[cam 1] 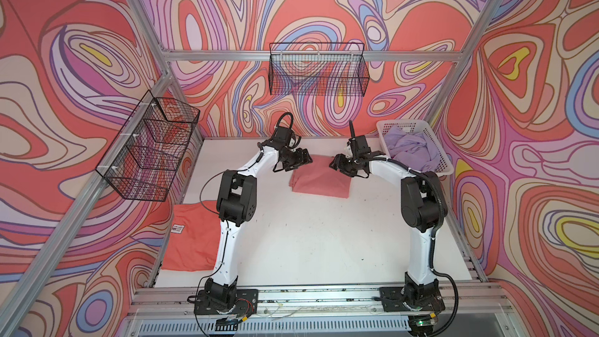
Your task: Fold and stack the t-shirts
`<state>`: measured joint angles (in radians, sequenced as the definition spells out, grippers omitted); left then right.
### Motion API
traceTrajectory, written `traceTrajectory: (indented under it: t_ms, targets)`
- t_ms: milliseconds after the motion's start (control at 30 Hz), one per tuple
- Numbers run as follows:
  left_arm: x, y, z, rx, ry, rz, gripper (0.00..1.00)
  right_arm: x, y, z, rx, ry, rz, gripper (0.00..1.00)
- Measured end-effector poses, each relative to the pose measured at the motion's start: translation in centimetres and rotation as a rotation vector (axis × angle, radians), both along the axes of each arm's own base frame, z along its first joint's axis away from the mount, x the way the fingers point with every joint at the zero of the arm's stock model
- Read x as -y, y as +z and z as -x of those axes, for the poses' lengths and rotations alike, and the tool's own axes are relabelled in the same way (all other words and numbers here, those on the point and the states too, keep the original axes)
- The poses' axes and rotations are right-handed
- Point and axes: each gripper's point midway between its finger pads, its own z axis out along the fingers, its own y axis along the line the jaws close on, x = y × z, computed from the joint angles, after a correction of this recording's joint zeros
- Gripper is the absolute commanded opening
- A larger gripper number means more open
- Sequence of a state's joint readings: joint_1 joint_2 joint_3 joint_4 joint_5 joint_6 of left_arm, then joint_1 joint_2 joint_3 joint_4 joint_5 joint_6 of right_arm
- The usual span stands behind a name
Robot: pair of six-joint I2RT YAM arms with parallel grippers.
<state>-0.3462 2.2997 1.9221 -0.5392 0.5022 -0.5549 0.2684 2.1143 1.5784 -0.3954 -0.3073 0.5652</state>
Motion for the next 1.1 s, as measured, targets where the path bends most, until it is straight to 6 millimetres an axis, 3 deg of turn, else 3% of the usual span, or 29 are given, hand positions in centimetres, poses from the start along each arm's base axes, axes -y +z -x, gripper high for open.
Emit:
traceTrajectory:
  t_ms: [167, 300, 433, 600, 733, 833, 900, 1000, 1100]
  targets:
    - [-0.2, -3.5, 2.0, -0.084, -0.002, 0.007, 0.75, 1.1, -3.2, 1.1, -0.062, 0.008, 0.028, 0.62]
    - [-0.7, -3.4, 3.3, -0.080, 0.004, 0.022, 0.75, 0.9, -3.3, 1.4, -0.049, 0.048, 0.041, 0.62]
    - [-1.4, -3.5, 6.1, -0.118, 0.016, 0.018, 0.76, 0.5, -3.3, 2.5, -0.043, 0.095, 0.055, 0.63]
    - [-2.7, -2.7, 8.8, -0.133, 0.052, -0.009, 0.80, 0.6, -2.9, 5.2, -0.072, 0.128, 0.071, 0.66]
    - [-3.9, 0.0, 9.6, -0.075, 0.085, -0.018, 0.78, 1.2, -1.0, 7.0, -0.076, 0.127, 0.081, 0.66]
    - [-4.6, 2.2, 10.2, -0.005, 0.100, -0.007, 0.66, 1.6, 1.6, 7.8, -0.036, 0.126, 0.083, 0.65]
    - [-5.1, 2.5, 11.1, 0.013, 0.103, -0.006, 0.53, 1.8, 2.9, 8.3, -0.007, 0.128, 0.082, 0.63]
    - [-5.6, 0.6, 12.5, -0.014, 0.101, -0.017, 0.37, 2.1, 3.2, 9.6, -0.004, 0.132, 0.080, 0.61]
    - [-6.1, -2.3, 13.9, -0.071, 0.106, -0.038, 0.28, 2.5, 1.5, 11.3, -0.043, 0.133, 0.080, 0.60]
